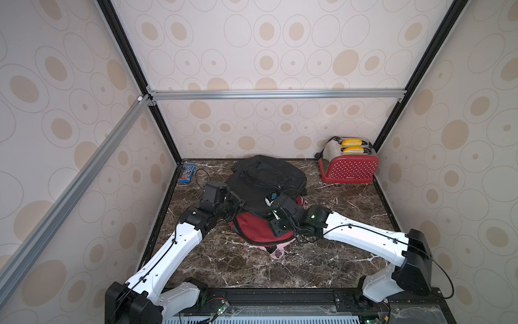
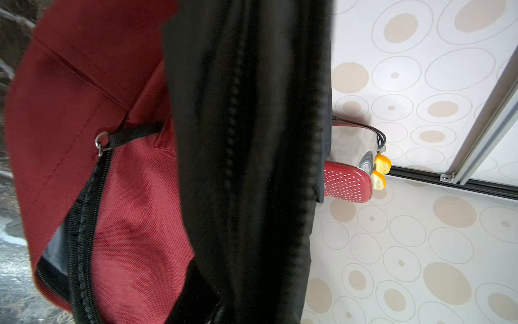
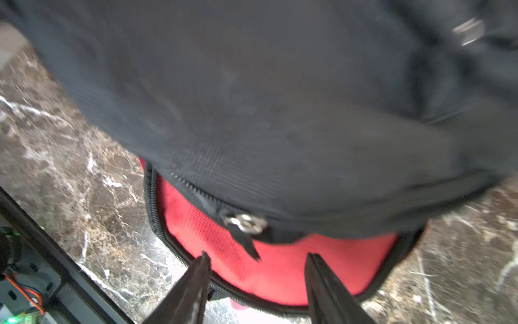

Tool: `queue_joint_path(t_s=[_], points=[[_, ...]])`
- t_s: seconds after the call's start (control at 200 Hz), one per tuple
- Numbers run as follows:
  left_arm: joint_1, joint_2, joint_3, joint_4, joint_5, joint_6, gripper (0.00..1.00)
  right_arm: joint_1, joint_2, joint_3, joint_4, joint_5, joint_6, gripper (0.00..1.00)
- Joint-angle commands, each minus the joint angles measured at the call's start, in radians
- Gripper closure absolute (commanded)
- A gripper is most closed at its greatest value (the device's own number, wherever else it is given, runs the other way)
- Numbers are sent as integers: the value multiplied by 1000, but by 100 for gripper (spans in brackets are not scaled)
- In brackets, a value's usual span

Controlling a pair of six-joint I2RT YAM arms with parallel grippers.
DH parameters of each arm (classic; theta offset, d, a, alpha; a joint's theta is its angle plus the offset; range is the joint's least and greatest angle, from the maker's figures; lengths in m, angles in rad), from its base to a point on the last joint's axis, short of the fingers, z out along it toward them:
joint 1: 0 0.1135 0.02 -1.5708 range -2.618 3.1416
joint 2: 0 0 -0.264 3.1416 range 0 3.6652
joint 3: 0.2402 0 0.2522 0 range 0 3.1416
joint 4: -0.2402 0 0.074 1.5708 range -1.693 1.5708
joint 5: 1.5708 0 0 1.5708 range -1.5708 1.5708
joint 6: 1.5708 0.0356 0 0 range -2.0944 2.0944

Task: Zip up the backpack
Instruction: Zip the zipper on the backpack.

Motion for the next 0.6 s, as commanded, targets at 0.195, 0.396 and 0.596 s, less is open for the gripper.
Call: queue_joint_path(t_s=[0.195, 0.396, 0.596], points=[[-8, -23, 47, 47, -23, -19, 100, 6, -52, 28, -88, 68, -4, 40], [-8, -7, 53, 64, -14, -22, 100, 8, -12, 34, -76, 40, -8, 41], [-11, -1, 65, 76, -4, -24, 100, 10, 19, 41, -28, 7, -17, 41]])
